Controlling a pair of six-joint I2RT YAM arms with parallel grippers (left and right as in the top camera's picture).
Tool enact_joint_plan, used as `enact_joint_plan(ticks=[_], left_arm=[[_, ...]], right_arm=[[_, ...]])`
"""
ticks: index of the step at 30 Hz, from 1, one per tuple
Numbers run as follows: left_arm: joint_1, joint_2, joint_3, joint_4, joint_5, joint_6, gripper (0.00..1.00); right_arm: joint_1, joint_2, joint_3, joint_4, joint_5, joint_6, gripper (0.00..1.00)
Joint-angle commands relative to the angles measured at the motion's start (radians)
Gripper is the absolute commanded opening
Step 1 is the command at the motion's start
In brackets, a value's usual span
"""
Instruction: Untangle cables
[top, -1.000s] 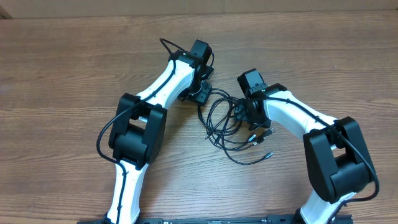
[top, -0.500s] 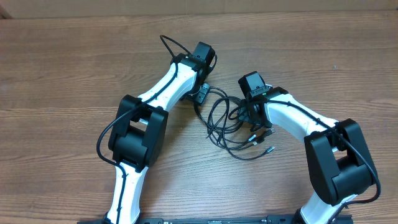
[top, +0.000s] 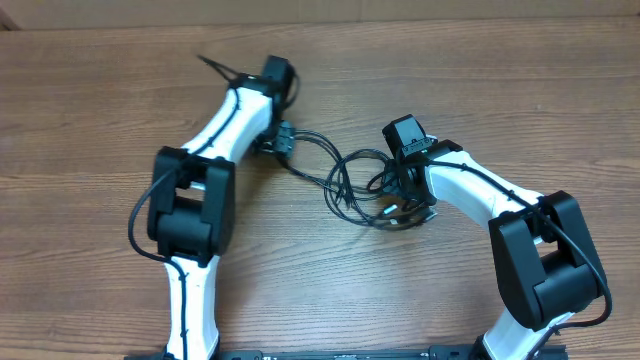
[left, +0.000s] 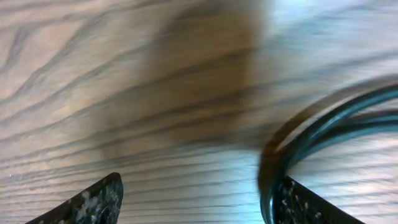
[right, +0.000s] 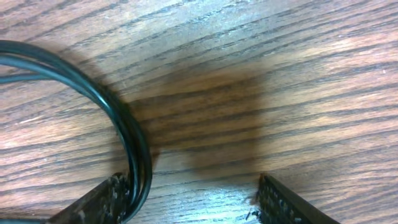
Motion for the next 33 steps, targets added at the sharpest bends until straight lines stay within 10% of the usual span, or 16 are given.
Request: enact_joint_plan(ticks=[1, 6, 15, 22, 33], left_arm=[[0.106, 0.071, -0.053, -0.014, 0.0, -0.051, 0.82], [0.212, 0.071, -0.043, -0.014, 0.266, -0.063, 1.0], [0.458, 0.071, -0.039, -0.073, 0.479, -0.208, 0.99], [0.437, 0.069, -0.034, -0.062, 0.76, 0.011, 1.0], [0.194, 0.03, 0.028, -0.055, 0.545, 0.103, 0.98]], right_arm=[[-0.001, 0.013, -0.032, -0.007, 0.0, 0.005, 0.65], [-0.001, 0.013, -0.032, -0.007, 0.0, 0.006, 0.65], [-0.001, 0.013, -0.032, -0.006, 0.001, 0.005, 0.64], [-0.001, 0.014, -0.032, -0.005, 0.0, 0.006, 0.64], [-0.001, 0.014, -0.032, -0.005, 0.0, 0.005, 0.65]])
